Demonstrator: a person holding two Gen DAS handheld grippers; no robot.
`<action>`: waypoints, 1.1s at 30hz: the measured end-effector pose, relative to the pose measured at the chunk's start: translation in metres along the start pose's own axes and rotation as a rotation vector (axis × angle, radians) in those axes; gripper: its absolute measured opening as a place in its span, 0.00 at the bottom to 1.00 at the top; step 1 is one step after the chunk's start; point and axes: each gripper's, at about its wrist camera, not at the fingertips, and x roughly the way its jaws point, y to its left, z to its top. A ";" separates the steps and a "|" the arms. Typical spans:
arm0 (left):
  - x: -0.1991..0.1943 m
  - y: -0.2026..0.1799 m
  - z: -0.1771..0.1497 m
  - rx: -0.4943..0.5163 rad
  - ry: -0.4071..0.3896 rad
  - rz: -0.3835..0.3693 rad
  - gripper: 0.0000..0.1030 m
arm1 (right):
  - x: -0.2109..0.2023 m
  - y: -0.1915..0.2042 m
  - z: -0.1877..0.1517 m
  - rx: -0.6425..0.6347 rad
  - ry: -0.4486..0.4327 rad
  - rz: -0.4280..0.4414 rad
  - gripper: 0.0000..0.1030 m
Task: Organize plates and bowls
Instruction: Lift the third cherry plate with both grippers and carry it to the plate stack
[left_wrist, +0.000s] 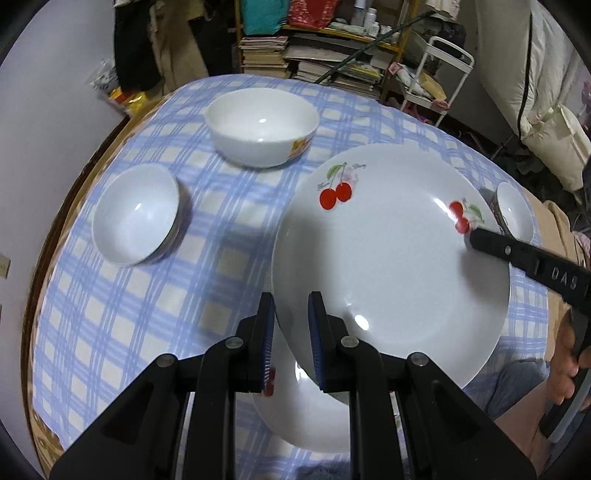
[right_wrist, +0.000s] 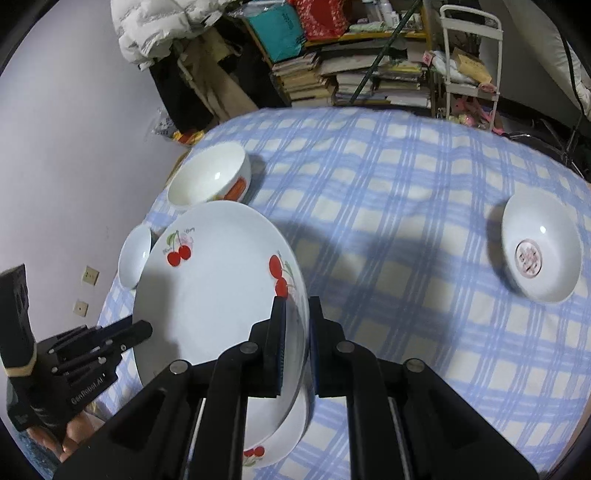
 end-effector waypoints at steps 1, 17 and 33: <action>-0.001 0.003 -0.003 -0.013 -0.004 -0.002 0.17 | 0.001 0.002 -0.004 0.000 0.002 0.003 0.13; -0.003 0.026 -0.048 -0.139 0.017 0.002 0.17 | 0.023 0.010 -0.057 0.022 0.060 0.034 0.12; 0.016 0.026 -0.057 -0.143 0.084 0.041 0.17 | 0.032 0.016 -0.073 -0.023 0.072 -0.004 0.12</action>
